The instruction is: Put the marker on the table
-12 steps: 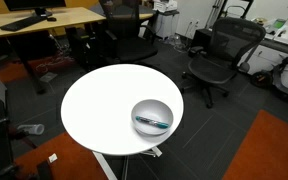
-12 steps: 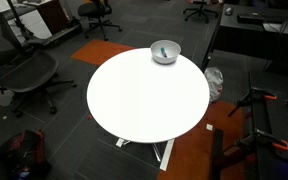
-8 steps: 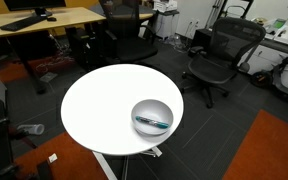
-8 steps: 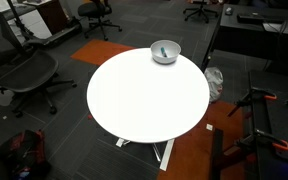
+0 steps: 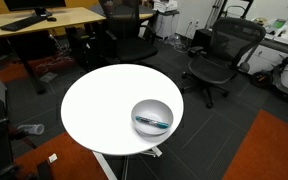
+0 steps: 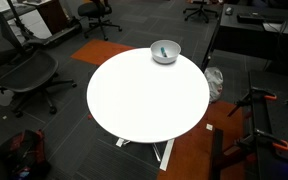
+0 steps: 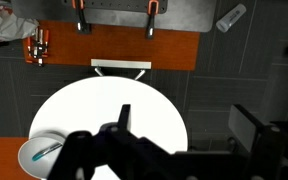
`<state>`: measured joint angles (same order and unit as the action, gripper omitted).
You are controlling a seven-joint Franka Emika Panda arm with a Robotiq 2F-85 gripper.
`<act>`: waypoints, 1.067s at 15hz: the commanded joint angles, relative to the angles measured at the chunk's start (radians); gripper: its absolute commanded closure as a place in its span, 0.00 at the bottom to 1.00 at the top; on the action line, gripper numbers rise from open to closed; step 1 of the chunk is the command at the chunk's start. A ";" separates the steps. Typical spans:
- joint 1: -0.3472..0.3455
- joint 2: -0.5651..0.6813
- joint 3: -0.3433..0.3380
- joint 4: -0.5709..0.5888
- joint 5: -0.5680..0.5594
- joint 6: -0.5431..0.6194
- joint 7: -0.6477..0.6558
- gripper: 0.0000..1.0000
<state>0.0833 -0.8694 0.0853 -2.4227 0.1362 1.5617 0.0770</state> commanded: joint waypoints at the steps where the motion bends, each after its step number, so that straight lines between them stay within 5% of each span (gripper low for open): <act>1: -0.072 0.044 0.001 0.003 -0.020 0.089 0.059 0.00; 16: -0.286 0.408 -0.007 -0.004 -0.201 0.579 0.424 0.00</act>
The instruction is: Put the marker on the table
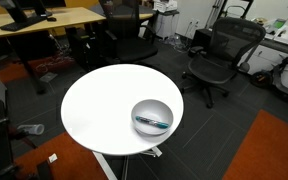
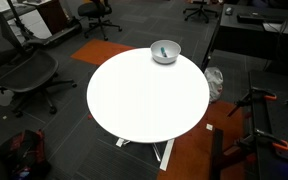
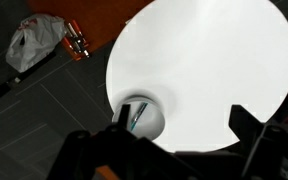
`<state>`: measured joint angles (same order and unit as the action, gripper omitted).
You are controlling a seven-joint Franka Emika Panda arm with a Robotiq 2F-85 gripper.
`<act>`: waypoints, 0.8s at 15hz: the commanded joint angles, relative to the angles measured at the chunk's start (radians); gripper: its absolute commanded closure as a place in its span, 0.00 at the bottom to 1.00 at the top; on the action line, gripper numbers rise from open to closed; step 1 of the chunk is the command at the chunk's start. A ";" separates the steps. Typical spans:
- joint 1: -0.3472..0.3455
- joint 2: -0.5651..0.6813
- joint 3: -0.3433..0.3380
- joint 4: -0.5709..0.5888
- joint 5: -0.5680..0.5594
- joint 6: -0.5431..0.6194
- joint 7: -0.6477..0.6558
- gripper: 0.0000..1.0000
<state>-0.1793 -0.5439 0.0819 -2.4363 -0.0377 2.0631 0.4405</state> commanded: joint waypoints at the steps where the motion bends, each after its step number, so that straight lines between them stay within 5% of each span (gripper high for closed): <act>1: -0.029 0.116 -0.010 0.013 -0.028 0.107 0.072 0.00; 12: -0.048 0.480 -0.138 0.107 -0.017 0.370 0.164 0.00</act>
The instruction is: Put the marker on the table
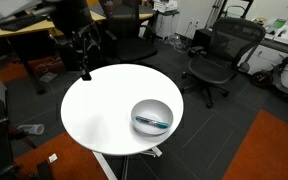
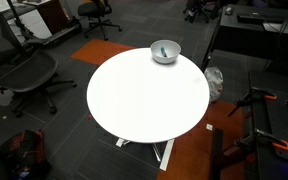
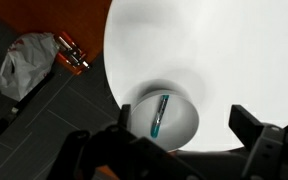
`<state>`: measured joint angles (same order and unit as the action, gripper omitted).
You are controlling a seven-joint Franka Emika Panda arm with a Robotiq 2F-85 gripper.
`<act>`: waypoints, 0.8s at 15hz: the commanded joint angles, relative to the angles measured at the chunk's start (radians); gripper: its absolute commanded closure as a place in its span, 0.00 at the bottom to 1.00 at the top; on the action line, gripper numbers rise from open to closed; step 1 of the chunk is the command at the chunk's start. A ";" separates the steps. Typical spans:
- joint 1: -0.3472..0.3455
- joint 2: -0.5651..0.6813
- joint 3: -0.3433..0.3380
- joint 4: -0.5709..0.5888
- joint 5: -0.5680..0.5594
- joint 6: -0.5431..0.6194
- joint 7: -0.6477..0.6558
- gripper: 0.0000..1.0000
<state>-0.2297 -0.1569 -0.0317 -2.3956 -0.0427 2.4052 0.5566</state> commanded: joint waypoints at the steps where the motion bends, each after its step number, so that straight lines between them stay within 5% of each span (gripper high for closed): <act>1: 0.007 0.122 -0.038 0.085 -0.009 0.035 0.049 0.00; 12: 0.051 0.382 -0.131 0.327 0.038 0.022 0.098 0.00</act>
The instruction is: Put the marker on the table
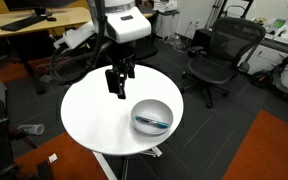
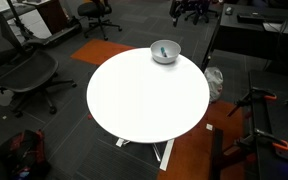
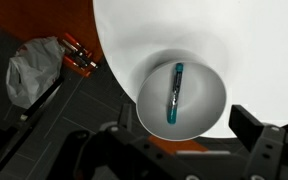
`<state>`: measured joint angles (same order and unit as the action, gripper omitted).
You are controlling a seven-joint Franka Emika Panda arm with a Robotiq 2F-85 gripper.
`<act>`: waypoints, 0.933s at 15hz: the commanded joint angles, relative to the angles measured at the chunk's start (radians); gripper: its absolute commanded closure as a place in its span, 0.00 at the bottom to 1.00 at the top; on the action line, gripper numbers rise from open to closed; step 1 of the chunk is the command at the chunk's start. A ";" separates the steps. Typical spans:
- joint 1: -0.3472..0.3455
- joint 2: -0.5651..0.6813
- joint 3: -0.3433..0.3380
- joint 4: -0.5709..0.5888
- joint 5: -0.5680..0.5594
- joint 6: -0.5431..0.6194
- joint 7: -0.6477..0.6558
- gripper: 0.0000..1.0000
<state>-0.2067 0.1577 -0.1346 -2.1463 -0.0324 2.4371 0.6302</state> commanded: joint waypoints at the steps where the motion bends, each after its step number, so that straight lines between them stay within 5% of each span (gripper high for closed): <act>1: 0.032 0.087 -0.033 0.097 0.033 -0.011 0.024 0.00; 10: 0.047 0.239 -0.046 0.213 0.111 -0.023 -0.006 0.00; 14: 0.058 0.228 -0.059 0.181 0.096 -0.004 -0.008 0.00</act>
<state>-0.1707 0.3831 -0.1695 -1.9687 0.0488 2.4369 0.6324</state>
